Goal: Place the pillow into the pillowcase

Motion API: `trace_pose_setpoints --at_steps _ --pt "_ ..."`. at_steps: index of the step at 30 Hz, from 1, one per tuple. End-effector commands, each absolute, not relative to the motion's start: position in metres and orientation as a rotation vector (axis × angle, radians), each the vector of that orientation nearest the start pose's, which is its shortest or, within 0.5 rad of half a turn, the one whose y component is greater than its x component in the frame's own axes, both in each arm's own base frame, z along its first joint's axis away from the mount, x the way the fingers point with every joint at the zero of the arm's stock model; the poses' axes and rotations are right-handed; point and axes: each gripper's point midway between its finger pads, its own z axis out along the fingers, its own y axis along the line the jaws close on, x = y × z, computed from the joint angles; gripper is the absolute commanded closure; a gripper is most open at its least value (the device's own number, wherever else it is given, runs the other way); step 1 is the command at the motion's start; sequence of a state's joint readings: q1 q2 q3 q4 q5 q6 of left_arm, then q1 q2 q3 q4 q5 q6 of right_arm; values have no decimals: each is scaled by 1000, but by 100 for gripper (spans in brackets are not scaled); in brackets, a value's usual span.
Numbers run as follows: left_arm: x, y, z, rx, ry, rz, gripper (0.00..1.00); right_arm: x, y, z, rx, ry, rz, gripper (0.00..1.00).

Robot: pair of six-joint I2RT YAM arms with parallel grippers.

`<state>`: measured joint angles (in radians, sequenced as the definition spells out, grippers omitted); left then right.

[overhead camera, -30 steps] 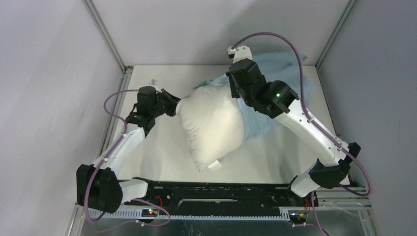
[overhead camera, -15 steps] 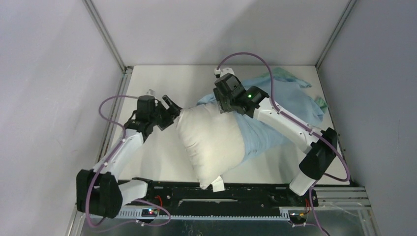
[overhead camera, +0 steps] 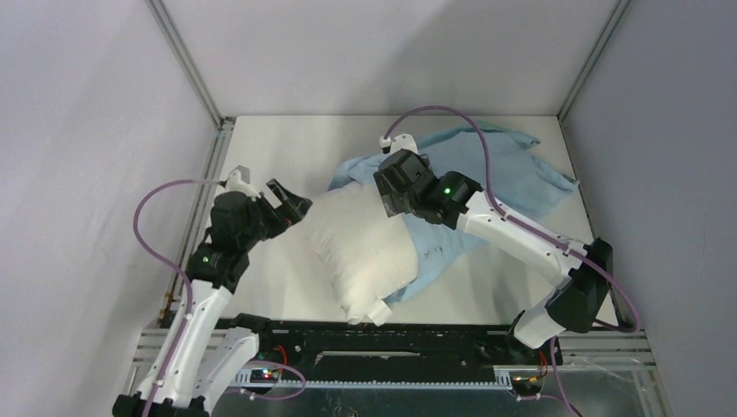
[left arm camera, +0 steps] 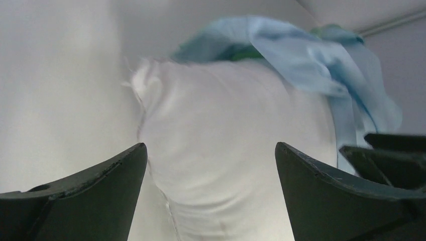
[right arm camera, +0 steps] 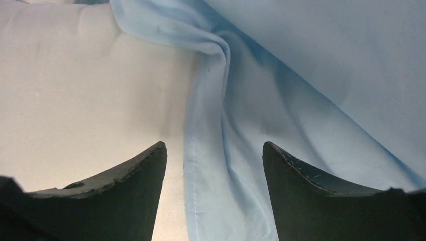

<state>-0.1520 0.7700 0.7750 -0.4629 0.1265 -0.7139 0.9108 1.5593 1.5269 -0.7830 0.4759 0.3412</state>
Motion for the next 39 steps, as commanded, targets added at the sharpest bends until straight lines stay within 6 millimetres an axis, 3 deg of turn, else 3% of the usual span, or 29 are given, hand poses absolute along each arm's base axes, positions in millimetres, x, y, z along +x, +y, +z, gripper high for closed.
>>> trace_pose_setpoints --at_steps 1,5,9,11,13,15,16,18,20,23,26,28,31,32,34,39 --pt "245 -110 189 -450 2113 -666 0 303 274 231 -403 2216 93 29" --pt "246 -141 157 -458 2166 -749 0 317 276 216 -410 2233 43 36" --pt "259 -156 140 -501 2165 -779 3 334 266 211 -383 2234 -17 41" --pt "268 -165 140 -533 2117 -847 7 338 270 213 -388 2229 -2 56" --pt "280 -174 145 -556 2062 -900 17 334 284 225 -409 2210 21 79" --pt "290 -183 152 -575 2020 -926 30 311 317 243 -482 2182 89 91" --pt "295 -190 155 -583 2002 -941 41 296 337 254 -527 2165 155 95" --pt "303 -203 167 -597 1962 -986 61 259 376 272 -632 2128 307 100" --pt "310 -210 181 -618 1931 -997 80 228 399 278 -712 2106 407 100" --pt "319 -204 194 -699 1871 -964 98 214 393 262 -713 2153 452 100" --pt "324 -199 204 -729 1832 -954 100 221 368 226 -660 2252 491 100" --pt "325 -201 208 -717 1837 -942 100 225 346 209 -615 2302 464 87" --pt "326 -199 207 -728 1838 -924 100 224 319 213 -568 2272 349 43" --pt "326 -197 206 -734 1838 -917 100 222 309 217 -551 2254 308 35" --pt "325 -194 205 -750 1838 -899 100 216 290 220 -511 2231 226 27" --pt "325 -188 208 -758 1840 -859 100 196 257 206 -406 2230 173 25"
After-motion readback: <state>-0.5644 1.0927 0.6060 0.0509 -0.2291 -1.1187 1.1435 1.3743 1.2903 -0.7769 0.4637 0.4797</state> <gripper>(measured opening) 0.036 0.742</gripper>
